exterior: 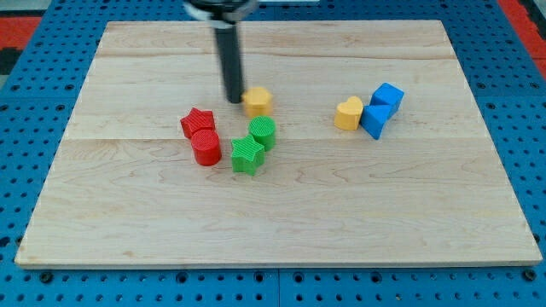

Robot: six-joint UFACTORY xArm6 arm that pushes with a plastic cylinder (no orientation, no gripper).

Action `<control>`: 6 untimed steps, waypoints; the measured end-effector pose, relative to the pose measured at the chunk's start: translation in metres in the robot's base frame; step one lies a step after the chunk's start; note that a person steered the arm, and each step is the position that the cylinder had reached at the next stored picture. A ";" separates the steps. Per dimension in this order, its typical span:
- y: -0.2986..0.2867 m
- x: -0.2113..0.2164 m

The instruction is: Push the yellow hexagon to the top of yellow heart

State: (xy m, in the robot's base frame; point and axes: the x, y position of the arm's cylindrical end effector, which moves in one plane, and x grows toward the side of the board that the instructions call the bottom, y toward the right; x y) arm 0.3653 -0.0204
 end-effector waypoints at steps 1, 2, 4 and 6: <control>0.004 0.015; 0.008 0.043; 0.085 0.036; 0.051 -0.003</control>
